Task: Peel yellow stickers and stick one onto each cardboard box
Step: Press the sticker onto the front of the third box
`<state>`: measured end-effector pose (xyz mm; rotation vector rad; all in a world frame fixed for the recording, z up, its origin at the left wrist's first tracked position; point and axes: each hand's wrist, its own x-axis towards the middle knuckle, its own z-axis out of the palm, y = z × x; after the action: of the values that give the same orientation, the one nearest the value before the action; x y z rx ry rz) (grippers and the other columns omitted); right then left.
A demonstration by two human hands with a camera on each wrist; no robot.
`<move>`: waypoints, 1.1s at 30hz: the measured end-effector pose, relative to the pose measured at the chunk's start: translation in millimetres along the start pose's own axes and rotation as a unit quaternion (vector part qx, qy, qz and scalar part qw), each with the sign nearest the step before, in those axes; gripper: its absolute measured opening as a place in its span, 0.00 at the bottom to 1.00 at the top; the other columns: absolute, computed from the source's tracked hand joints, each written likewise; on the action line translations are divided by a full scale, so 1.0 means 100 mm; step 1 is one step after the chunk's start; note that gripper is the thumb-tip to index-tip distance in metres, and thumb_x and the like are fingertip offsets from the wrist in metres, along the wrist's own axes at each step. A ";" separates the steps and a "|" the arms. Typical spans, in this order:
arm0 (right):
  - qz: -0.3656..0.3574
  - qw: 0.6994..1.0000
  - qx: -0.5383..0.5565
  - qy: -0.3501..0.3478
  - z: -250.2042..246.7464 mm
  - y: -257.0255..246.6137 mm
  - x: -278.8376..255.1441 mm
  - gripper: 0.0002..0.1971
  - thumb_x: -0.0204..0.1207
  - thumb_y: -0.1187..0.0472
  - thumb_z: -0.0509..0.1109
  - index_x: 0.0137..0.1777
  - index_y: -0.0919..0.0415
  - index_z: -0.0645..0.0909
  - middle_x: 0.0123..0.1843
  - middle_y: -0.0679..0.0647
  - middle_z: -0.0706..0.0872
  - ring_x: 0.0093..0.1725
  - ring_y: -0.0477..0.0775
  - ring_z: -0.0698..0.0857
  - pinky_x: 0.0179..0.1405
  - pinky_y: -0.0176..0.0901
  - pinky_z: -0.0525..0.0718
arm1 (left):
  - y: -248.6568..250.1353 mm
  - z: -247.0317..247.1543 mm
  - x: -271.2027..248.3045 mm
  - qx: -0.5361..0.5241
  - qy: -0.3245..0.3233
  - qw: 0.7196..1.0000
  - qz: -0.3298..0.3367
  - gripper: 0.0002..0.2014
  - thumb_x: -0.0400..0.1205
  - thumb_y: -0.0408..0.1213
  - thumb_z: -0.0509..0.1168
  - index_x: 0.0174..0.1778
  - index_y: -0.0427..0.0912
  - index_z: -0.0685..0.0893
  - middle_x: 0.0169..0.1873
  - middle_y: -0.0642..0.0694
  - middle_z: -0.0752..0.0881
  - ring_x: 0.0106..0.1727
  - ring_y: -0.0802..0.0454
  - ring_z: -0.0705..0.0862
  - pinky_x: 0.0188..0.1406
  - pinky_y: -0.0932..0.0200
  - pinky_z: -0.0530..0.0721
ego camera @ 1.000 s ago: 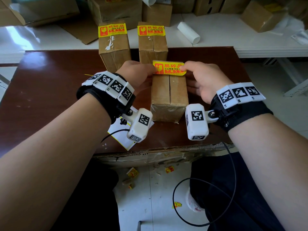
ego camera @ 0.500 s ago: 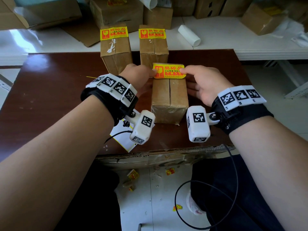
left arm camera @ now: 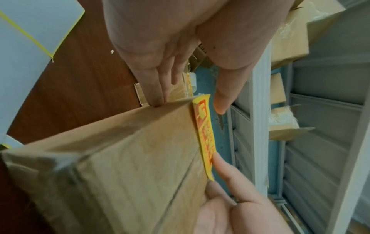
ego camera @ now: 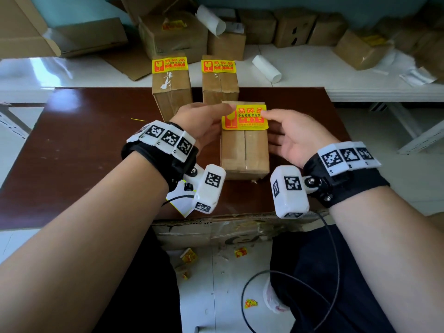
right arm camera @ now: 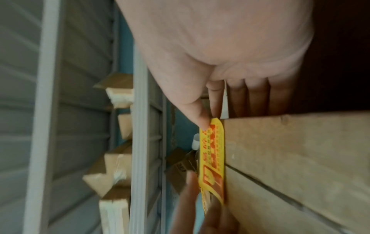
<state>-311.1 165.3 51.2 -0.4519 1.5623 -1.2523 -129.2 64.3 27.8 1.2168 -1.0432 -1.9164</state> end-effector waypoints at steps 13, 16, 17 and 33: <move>-0.330 0.906 -0.265 0.001 0.01 0.12 -0.02 0.33 0.72 0.29 0.81 0.76 0.38 0.86 0.73 0.39 0.89 0.75 0.48 0.88 0.78 0.60 0.86 | 0.03 -0.07 -0.20 0.295 0.032 0.907 0.300 0.37 0.65 0.64 0.85 0.67 0.49 0.92 0.55 0.52 0.94 0.53 0.59 0.94 0.55 0.51 0.95; -0.326 0.897 -0.299 -0.005 -0.02 0.09 0.05 0.34 0.69 0.29 0.83 0.74 0.35 0.84 0.72 0.40 0.88 0.74 0.49 0.88 0.76 0.61 0.87 | -0.01 -0.07 -0.12 0.302 0.029 0.901 0.309 0.37 0.65 0.70 0.81 0.66 0.52 0.93 0.54 0.54 0.95 0.54 0.58 0.94 0.57 0.48 0.94; -0.326 0.893 -0.310 -0.005 -0.03 0.07 0.07 0.34 0.69 0.31 0.84 0.74 0.35 0.83 0.71 0.40 0.88 0.74 0.48 0.87 0.75 0.60 0.87 | -0.01 -0.06 -0.11 0.296 0.024 0.903 0.309 0.37 0.66 0.70 0.81 0.67 0.51 0.93 0.54 0.53 0.96 0.55 0.58 0.94 0.58 0.48 0.94; -0.347 0.889 -0.299 0.013 -0.09 0.13 0.26 0.36 0.66 0.31 0.86 0.74 0.37 0.84 0.69 0.40 0.90 0.73 0.47 0.87 0.72 0.61 0.89 | 0.04 -0.09 0.01 0.288 -0.025 0.904 0.315 0.25 0.82 0.52 0.75 0.72 0.42 0.89 0.60 0.45 0.93 0.57 0.54 0.94 0.61 0.48 0.93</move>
<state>-325.3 154.6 26.7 -1.5015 1.8748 -1.2532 -121.0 59.7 28.4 0.9372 -1.8484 -1.1673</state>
